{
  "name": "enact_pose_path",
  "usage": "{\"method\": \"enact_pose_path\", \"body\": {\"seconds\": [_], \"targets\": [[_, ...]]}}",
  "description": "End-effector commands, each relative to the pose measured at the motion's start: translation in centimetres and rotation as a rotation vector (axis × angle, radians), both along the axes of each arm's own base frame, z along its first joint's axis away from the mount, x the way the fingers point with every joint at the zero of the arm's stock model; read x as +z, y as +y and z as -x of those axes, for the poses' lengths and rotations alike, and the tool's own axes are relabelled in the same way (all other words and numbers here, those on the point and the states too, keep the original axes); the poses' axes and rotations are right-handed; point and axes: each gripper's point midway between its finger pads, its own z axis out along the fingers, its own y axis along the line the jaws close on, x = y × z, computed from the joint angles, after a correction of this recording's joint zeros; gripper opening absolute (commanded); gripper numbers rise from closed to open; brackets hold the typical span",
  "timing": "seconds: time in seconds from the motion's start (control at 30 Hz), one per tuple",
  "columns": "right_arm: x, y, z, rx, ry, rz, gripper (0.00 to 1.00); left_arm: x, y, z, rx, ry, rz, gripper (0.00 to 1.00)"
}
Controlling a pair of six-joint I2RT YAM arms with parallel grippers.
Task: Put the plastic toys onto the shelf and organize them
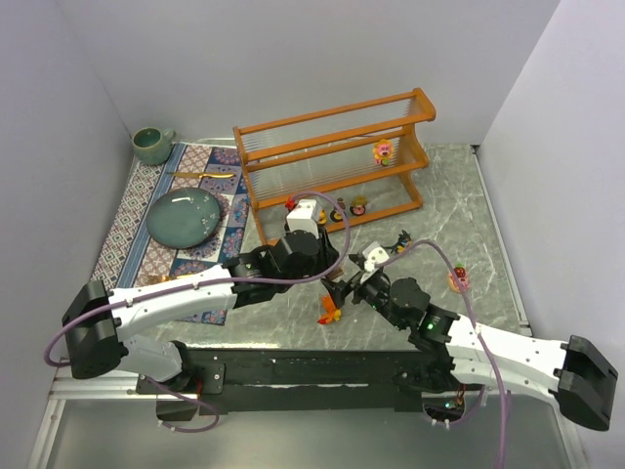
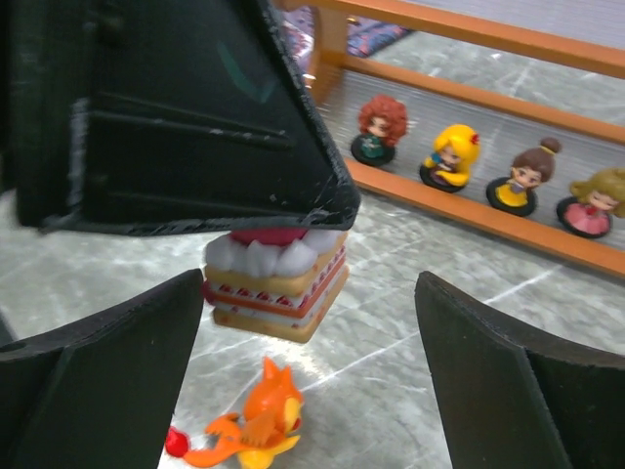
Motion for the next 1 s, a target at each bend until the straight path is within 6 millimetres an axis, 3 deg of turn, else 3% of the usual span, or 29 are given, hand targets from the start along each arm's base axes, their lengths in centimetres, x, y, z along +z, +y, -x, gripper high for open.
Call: {"method": "enact_pose_path", "body": {"seconds": [0.0,0.17,0.3,0.37,0.43,0.47,0.53,0.57,0.6,0.63,0.67,0.8,0.83,0.97], "targets": [[3.5,0.3,-1.4,-0.071,-0.080,-0.062,0.88,3.7,-0.8,-0.4,0.015,-0.047,0.093,0.01],[4.0,0.8,-1.5,-0.066,-0.091,-0.080,0.67,3.3,-0.9,-0.2,0.004,-0.039,0.089,0.01],[4.3,1.1,-1.5,-0.057,-0.094,-0.091,0.31,3.4,-0.7,-0.1,0.002,-0.042,0.095,0.09],[4.3,1.2,-1.4,-0.049,-0.091,-0.097,0.12,3.7,-0.5,0.0,0.003,-0.049,0.102,0.18],[4.2,1.3,-1.2,-0.039,-0.084,-0.105,0.01,4.0,-0.2,0.2,-0.002,-0.063,0.107,0.28],[4.2,1.3,-1.1,-0.037,-0.081,-0.109,0.00,4.4,-0.1,0.1,0.001,-0.074,0.120,0.42],[4.2,1.2,-1.0,-0.028,-0.073,-0.118,0.00,4.7,0.5,0.3,-0.006,-0.098,0.130,0.57],[4.2,1.4,-0.9,-0.017,-0.053,-0.138,0.00,5.0,0.7,0.4,-0.007,-0.110,0.144,0.69],[4.2,1.2,-1.0,-0.019,-0.045,-0.150,0.00,4.4,1.1,0.5,-0.006,-0.117,0.145,0.73],[4.6,1.0,-1.1,-0.018,-0.046,-0.178,0.00,5.7,1.5,0.5,0.000,-0.153,0.189,0.76],[4.3,1.3,-0.6,0.021,-0.023,-0.201,0.00,5.8,1.8,0.5,0.005,-0.166,0.201,0.82],[5.0,1.0,-0.3,0.085,0.002,-0.293,0.00,5.9,3.1,1.0,0.012,-0.212,0.261,0.84],[5.6,0.5,-0.5,0.083,-0.009,-0.320,0.00,6.8,3.2,1.1,0.011,-0.230,0.298,0.84],[5.8,0.6,0.1,0.143,0.000,-0.364,0.00,6.7,2.7,1.2,-0.007,-0.234,0.324,0.84]]}}
